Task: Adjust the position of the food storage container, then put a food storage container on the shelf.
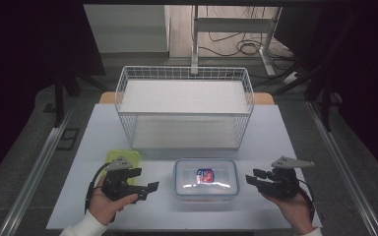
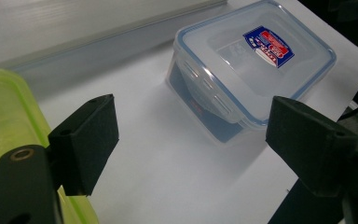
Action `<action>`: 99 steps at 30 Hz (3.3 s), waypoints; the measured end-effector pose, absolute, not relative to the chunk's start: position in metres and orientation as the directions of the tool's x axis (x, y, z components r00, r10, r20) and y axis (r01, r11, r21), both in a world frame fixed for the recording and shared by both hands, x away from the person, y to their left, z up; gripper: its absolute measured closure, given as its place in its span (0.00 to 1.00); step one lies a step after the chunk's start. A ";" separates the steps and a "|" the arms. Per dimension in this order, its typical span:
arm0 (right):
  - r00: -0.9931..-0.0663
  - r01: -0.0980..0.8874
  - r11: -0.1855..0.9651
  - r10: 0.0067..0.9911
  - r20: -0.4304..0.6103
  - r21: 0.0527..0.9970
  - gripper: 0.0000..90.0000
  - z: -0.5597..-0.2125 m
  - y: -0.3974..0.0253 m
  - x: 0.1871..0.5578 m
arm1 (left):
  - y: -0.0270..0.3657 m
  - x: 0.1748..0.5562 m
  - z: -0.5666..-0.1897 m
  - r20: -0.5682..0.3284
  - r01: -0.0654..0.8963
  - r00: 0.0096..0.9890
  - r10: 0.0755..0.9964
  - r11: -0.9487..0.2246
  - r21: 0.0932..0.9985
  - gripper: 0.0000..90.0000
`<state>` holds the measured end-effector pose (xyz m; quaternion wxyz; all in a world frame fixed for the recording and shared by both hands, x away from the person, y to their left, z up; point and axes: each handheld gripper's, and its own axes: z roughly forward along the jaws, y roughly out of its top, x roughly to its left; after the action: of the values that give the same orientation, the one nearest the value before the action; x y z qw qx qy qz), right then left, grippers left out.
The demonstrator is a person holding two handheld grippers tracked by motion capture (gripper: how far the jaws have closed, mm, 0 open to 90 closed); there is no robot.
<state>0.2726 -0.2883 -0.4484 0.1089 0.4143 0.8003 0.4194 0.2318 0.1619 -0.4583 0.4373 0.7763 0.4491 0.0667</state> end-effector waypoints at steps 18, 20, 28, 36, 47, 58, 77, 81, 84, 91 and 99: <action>-0.642 0.593 0.264 0.725 0.249 0.761 0.28 -0.450 -0.285 0.273 | 0.160 0.242 -0.461 -0.391 0.691 0.545 0.742 -0.134 0.710 0.13; -0.642 0.596 0.261 0.722 0.256 0.759 0.28 -0.450 -0.284 0.274 | 0.156 0.244 -0.462 -0.409 0.701 0.542 0.734 -0.127 0.702 0.11; -0.636 0.623 0.227 0.705 0.315 0.748 0.27 -0.448 -0.281 0.280 | 0.134 0.252 -0.466 -0.518 0.761 0.504 0.690 -0.072 0.645 0.10; -0.648 0.618 0.239 0.694 0.314 0.749 0.27 -0.446 -0.277 0.281 | 0.119 0.258 -0.472 -0.627 0.825 0.433 0.647 -0.005 0.565 0.10; -0.650 0.621 0.252 0.694 0.308 0.743 0.27 -0.448 -0.275 0.283 | 0.109 0.275 -0.491 -0.674 0.871 0.366 0.641 0.019 0.491 0.12; -0.649 0.620 0.257 0.699 0.301 0.742 0.27 -0.450 -0.276 0.281 | 0.103 0.286 -0.503 -0.691 0.897 0.334 0.641 0.011 0.443 0.12; -0.647 0.621 0.263 0.704 0.293 0.738 0.27 -0.452 -0.276 0.283 | 0.101 0.295 -0.521 -0.765 0.931 0.293 0.573 0.009 0.364 0.19; -0.643 0.625 0.260 0.706 0.297 0.736 0.27 -0.453 -0.277 0.284 | 0.100 0.294 -0.521 -0.766 0.932 0.296 0.571 0.002 0.362 0.24; -0.642 0.628 0.258 0.705 0.301 0.734 0.27 -0.454 -0.277 0.284 | 0.102 0.294 -0.520 -0.763 0.928 0.300 0.573 0.011 0.373 0.28; -0.629 0.663 0.239 0.691 0.355 0.709 0.26 -0.456 -0.275 0.289 | 0.105 0.294 -0.519 -0.760 0.924 0.309 0.571 0.010 0.383 0.34; -0.588 0.731 0.240 0.697 0.411 0.639 0.24 -0.467 -0.269 0.304 | 0.107 0.294 -0.517 -0.760 0.921 0.312 0.571 0.014 0.389 0.38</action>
<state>0.3043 -0.2692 -0.4670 -0.0204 0.4537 0.7870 0.4176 0.2938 0.1072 -0.5172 0.4487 0.6743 0.5531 -0.1952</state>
